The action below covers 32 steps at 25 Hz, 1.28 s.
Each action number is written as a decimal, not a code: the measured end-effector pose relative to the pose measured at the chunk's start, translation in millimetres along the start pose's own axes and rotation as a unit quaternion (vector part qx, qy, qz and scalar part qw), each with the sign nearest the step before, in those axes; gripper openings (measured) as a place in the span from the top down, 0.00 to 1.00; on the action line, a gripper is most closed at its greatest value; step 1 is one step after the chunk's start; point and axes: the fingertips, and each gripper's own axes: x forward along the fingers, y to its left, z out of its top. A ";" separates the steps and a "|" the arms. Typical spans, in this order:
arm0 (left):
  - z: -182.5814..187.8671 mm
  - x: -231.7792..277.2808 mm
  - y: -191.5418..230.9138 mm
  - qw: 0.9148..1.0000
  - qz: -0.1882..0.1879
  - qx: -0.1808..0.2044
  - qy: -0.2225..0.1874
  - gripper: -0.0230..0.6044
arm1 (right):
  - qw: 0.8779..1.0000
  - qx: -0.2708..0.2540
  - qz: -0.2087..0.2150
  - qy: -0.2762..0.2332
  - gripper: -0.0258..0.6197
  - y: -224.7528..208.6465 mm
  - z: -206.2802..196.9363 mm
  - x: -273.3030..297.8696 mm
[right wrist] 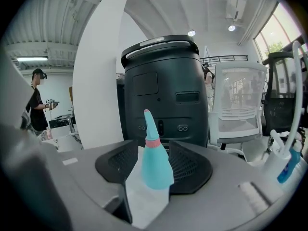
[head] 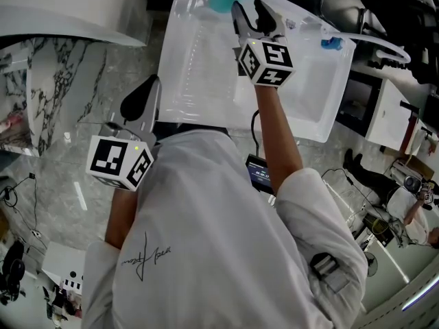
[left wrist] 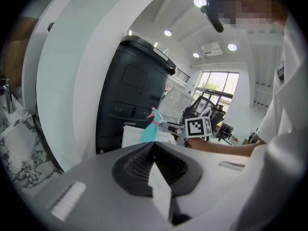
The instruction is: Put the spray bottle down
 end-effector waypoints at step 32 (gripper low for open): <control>7.5 -21.9 -20.5 0.998 -0.044 0.047 -0.024 0.95 | 0.999 0.036 -0.020 0.011 0.79 16.5 -3.4 -79.1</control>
